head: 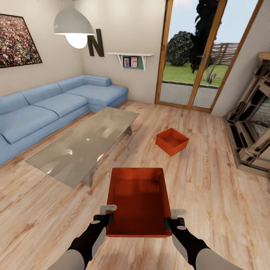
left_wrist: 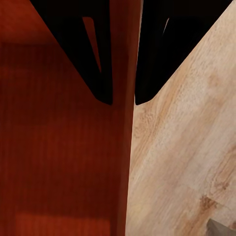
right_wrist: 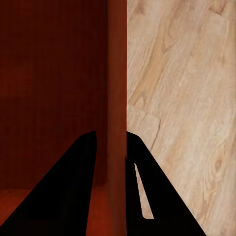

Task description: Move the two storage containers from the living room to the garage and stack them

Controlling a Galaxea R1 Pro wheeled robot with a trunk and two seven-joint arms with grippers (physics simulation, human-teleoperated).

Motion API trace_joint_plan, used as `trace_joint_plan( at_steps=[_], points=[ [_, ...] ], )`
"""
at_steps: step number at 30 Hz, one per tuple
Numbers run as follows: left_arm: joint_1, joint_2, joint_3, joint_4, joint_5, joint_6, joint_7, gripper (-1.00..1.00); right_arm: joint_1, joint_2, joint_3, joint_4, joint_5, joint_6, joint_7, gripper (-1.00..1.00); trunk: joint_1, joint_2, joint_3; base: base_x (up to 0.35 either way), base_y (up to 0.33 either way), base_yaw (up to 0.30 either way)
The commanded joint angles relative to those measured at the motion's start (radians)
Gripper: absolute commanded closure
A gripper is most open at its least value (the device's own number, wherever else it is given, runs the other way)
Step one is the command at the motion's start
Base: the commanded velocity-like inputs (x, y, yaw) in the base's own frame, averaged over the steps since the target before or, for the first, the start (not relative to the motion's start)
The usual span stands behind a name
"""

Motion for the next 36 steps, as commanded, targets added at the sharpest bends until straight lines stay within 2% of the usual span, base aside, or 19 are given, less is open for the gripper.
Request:
trace_joint_plan(
  at_steps=[1,36],
  points=[
    [0.0,-0.001,0.012,-0.003,-0.003,0.007,0.009,1.0,0.0,0.0,-0.006,-0.002,-0.01,0.0,0.0,1.0,0.001,-0.002,0.0,0.0,0.0,0.0],
    [0.0,-0.001,0.012,-0.003,-0.005,0.004,0.009,1.0,-0.001,0.0,-0.006,-0.002,-0.01,0.001,-0.001,1.0,0.001,-0.002,0.054,0.0,0.0,0.0]
  ],
)
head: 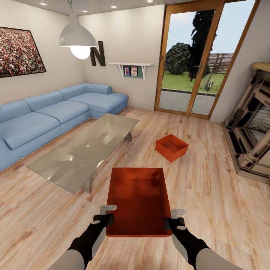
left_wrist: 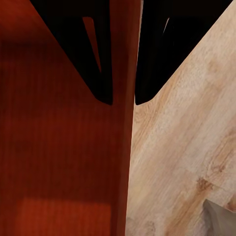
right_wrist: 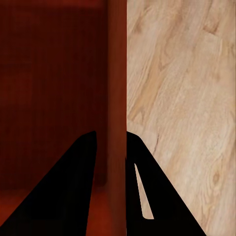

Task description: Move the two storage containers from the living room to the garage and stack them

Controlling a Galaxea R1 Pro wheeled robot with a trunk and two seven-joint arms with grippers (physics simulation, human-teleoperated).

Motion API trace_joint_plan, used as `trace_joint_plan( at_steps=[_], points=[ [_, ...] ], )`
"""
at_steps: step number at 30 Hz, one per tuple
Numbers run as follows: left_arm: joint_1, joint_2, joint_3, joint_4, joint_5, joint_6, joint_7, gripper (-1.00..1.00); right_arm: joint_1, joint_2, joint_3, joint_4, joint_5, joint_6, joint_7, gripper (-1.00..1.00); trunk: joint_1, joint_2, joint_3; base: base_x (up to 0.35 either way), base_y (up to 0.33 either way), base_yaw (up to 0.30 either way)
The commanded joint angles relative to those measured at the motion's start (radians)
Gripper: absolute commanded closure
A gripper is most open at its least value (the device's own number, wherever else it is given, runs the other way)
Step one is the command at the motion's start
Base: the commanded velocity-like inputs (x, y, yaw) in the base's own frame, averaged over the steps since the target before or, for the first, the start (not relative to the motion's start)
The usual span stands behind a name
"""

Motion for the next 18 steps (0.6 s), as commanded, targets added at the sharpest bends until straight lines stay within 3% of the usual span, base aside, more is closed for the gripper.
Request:
trace_joint_plan(
  at_steps=[1,18],
  points=[
    [-0.001,-0.001,0.013,-0.004,-0.007,0.007,0.009,1.0,0.0,0.0,-0.005,-0.001,-0.013,0.0,0.0,1.0,0.001,-0.002,0.0,0.0,0.0,0.0],
    [-0.001,-0.001,0.016,0.003,-0.007,0.007,0.01,1.0,0.0,0.0,-0.005,-0.001,-0.013,0.0,-0.001,1.0,0.001,-0.002,0.026,0.0,0.0,0.0]
  ],
)
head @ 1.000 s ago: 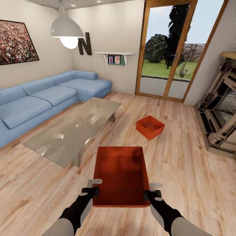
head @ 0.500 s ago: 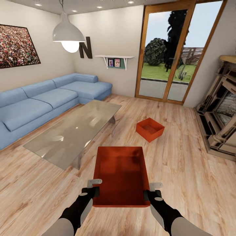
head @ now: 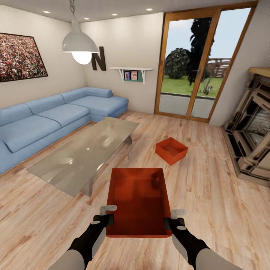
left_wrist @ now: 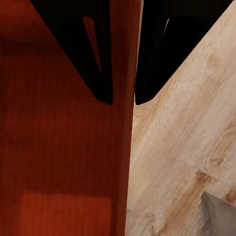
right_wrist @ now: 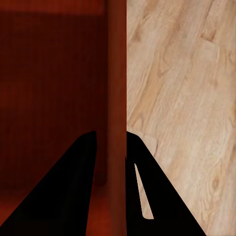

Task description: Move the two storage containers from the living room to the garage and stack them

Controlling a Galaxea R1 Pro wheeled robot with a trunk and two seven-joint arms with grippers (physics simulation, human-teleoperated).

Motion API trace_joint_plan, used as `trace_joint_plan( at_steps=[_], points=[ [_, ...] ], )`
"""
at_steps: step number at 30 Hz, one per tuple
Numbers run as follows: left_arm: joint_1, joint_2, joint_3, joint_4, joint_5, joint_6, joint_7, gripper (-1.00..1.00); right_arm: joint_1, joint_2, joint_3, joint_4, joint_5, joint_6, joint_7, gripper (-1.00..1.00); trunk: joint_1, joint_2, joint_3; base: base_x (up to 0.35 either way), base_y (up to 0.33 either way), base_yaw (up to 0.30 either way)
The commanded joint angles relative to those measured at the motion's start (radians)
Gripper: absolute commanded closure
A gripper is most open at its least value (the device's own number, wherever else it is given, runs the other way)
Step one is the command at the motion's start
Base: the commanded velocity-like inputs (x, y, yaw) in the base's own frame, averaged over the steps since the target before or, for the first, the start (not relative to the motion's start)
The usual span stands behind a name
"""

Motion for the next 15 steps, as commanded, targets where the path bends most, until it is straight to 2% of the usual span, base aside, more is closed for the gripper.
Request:
trace_joint_plan(
  at_steps=[1,15],
  points=[
    [0.0,-0.001,0.016,-0.001,-0.007,0.007,0.009,1.0,-0.001,0.0,-0.01,-0.004,-0.006,0.0,0.0,1.0,0.001,-0.002,0.0,0.0,0.0,0.0],
    [0.0,-0.001,0.016,0.001,-0.007,0.006,0.009,1.0,0.0,0.0,-0.01,-0.004,-0.006,0.0,0.0,1.0,0.001,-0.002,0.022,0.0,0.0,0.0]
  ],
)
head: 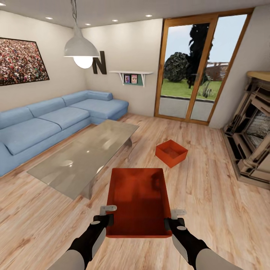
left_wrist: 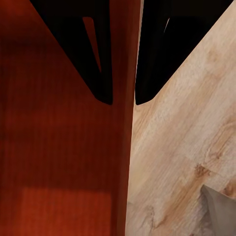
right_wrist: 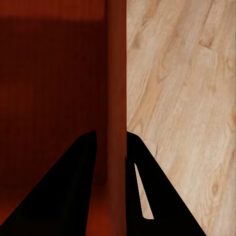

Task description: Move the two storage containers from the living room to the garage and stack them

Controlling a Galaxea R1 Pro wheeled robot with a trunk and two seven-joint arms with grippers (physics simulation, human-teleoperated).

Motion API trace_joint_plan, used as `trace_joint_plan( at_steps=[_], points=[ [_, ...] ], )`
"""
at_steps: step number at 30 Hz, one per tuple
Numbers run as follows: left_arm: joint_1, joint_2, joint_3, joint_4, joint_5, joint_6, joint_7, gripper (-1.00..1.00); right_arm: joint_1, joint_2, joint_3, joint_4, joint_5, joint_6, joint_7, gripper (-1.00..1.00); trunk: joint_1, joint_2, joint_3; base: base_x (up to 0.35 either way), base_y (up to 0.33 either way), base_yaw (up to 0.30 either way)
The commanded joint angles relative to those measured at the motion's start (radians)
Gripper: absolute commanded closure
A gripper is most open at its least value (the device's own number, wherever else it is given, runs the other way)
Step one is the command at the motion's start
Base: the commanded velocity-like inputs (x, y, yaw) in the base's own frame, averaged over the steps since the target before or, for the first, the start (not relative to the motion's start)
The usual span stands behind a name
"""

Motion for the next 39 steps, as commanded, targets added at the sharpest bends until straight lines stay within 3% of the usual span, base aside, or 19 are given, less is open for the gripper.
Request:
trace_joint_plan(
  at_steps=[1,39],
  points=[
    [0.0,-0.001,0.016,-0.001,-0.007,0.007,0.009,1.0,-0.001,0.0,-0.012,-0.004,-0.004,0.0,0.0,1.0,0.001,-0.002,0.0,0.0,0.0,0.0],
    [0.0,0.001,0.015,-0.004,-0.007,0.006,0.011,1.0,-0.001,0.0,-0.012,-0.004,-0.004,0.001,0.001,1.0,0.001,-0.002,0.059,0.0,0.0,0.0]
  ],
)
